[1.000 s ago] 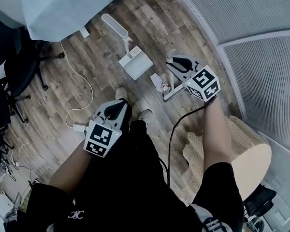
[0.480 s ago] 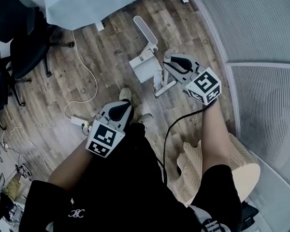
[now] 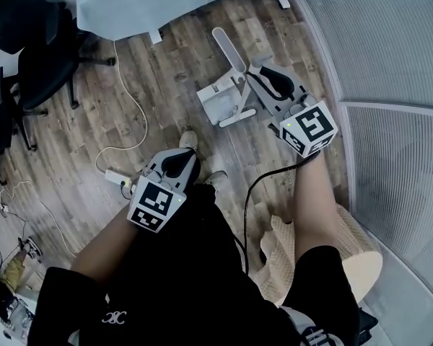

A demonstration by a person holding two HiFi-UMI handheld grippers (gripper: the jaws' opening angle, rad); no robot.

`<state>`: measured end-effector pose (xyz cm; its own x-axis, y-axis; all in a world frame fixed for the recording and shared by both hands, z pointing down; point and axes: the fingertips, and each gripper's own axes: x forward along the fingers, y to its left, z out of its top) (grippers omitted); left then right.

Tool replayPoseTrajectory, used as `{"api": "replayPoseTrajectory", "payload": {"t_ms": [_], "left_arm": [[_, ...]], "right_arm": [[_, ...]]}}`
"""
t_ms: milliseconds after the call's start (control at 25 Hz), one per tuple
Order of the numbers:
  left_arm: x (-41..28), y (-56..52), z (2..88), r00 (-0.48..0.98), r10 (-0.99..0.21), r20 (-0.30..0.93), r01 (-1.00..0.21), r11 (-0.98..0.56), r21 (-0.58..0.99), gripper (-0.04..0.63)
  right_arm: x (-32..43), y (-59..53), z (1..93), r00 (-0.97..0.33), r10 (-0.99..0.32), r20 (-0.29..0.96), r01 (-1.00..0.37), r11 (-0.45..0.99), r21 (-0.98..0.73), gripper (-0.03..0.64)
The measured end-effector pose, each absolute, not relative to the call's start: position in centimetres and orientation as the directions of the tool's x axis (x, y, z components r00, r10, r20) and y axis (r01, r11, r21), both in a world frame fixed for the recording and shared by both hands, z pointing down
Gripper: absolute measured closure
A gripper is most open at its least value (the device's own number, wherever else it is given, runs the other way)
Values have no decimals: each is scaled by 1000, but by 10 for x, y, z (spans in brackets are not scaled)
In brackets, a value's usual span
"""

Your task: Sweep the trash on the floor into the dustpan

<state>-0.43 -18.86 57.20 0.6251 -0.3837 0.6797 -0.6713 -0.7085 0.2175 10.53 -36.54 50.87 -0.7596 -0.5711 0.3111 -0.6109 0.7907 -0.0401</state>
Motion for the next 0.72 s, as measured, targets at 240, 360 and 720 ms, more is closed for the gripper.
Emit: {"api": "replayPoseTrajectory", "payload": {"t_ms": [240,360,720], "left_arm": [[2,-193,562,636,-399,661,-667,-715,211,600],[6,-190,559,643,-399,654,-661,-721,209,600],[20,-174,549,662,-400,633,-642,-739,204,600]], "right_arm": [[119,-348,499,-731,-607,311,-649,760,-41,523],[127,-334,490,-720,-621,311,-662,749,-37,523],[147,-298,465,-673,-665,324,-707,708,-15,523]]}}
